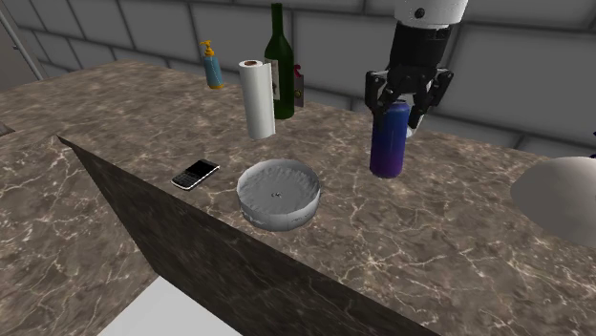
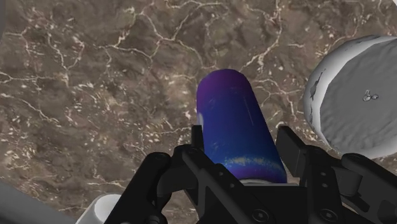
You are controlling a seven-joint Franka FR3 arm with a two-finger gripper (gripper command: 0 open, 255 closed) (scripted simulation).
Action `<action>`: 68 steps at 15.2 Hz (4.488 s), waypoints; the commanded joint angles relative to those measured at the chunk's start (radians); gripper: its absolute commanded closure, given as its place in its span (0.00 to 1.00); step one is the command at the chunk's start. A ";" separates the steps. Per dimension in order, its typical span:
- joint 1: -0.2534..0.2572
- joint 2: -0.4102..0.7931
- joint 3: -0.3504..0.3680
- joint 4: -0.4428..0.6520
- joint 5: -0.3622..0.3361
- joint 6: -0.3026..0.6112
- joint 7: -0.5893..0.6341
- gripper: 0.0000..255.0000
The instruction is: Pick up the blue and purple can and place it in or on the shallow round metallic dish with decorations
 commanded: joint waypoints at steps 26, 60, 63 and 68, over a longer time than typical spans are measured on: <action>0.173 -0.223 0.197 -0.017 -0.029 -0.200 0.375 1.00; 0.181 -0.271 0.210 -0.348 -0.029 0.084 0.396 0.00; 0.181 -0.272 0.210 -0.315 -0.029 0.050 0.396 0.00; 0.181 -0.267 0.210 -0.217 -0.029 -0.044 0.396 0.00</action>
